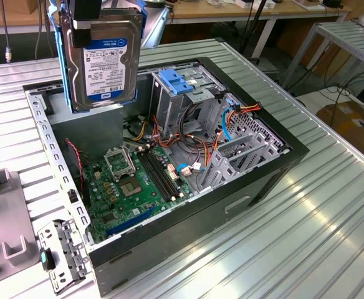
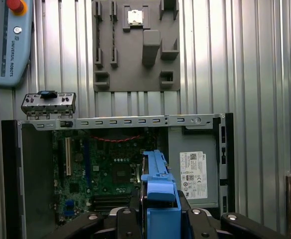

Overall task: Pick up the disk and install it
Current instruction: 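Insert the disk into the insertion slot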

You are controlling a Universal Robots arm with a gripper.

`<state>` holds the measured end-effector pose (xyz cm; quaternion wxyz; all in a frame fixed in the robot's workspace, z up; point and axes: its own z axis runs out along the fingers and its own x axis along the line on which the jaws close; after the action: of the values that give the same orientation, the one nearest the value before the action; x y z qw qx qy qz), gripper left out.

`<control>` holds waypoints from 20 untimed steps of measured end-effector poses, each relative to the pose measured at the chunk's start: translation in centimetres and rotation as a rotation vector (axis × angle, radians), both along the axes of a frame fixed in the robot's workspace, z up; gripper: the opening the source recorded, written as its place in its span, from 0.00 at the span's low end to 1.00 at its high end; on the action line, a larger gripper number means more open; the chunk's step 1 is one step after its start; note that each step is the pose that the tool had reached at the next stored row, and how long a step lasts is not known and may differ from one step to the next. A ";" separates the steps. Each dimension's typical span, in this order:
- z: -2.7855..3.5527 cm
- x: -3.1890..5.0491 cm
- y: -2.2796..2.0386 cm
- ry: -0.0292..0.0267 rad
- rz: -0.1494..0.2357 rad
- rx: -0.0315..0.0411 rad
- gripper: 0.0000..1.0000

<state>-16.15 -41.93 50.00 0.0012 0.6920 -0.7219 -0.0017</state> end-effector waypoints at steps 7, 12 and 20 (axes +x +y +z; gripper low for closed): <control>0.00 0.00 -0.46 0.0000 0.000 -0.0001 0.37; 0.00 0.00 -1.18 0.0000 0.000 0.0000 0.37; -0.04 3.04 -1.93 0.0000 0.000 -0.0001 0.37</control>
<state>-13.11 -43.86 49.96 0.0013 0.6920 -0.7219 -0.0017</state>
